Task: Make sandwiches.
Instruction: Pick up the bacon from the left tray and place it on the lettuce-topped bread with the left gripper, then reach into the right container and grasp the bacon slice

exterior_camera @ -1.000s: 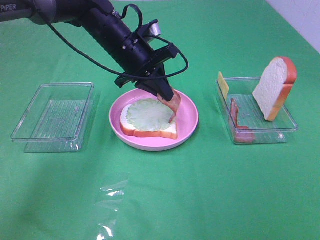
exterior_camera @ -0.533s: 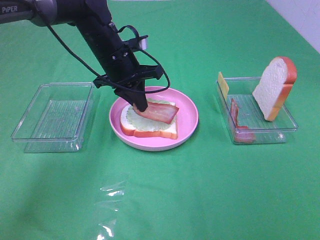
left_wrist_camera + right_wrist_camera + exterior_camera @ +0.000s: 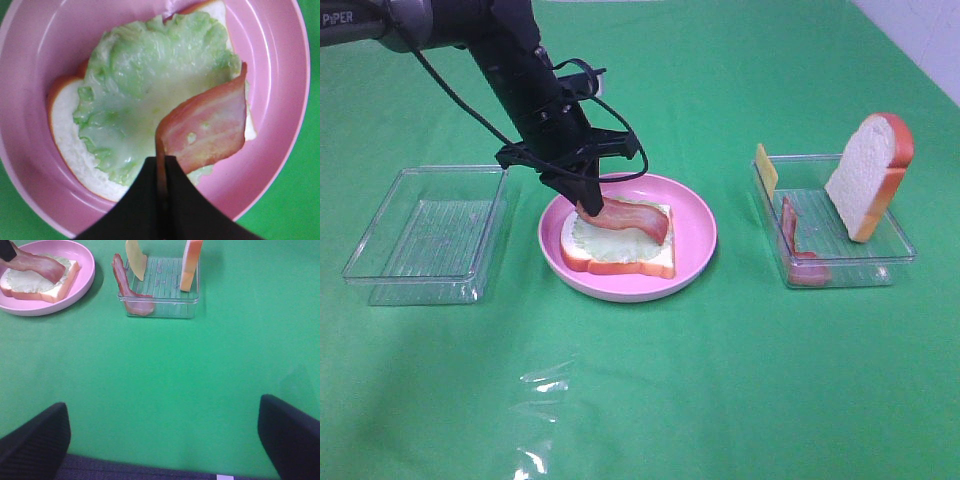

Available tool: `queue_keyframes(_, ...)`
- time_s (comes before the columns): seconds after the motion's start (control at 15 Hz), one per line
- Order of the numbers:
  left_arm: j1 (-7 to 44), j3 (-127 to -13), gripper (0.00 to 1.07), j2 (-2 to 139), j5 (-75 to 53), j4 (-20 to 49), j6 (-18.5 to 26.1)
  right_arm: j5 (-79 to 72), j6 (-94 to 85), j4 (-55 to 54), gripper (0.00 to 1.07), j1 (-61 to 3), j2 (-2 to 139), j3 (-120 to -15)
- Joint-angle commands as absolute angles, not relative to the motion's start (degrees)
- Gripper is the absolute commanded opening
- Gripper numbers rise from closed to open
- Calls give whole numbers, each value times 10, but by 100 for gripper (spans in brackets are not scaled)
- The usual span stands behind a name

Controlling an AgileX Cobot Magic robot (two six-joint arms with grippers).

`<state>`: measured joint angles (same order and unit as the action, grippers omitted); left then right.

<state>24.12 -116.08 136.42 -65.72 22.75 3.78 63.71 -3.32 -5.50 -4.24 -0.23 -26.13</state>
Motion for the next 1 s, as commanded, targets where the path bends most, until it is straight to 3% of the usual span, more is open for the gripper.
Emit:
queue_keyframes(0.07,241,-1163,0,1367,-654,228,33,631,-30,-53,98,-42,-17,-260)
queue_keyframes(0.33,241,-1163,1,1367,-653,228,30,631,-30,-53,98,-42,-17,-260)
queue_keyframes(0.47,241,-1163,29,1366,-645,213,18,631,-30,-53,98,-42,-17,-260)
queue_keyframes(0.53,241,-1168,52,1364,-641,195,-6,631,-30,-53,98,-42,-17,-260)
queue_keyframes(0.6,244,-1185,84,1362,-651,166,-38,631,-30,-53,98,-42,-17,-260)
queue_keyframes(0.67,245,-1206,102,1361,-667,142,-41,631,-30,-53,98,-42,-17,-260)
queue_keyframes(1.0,246,-1295,101,1360,-727,129,-37,631,-30,-53,98,-42,-17,-260)
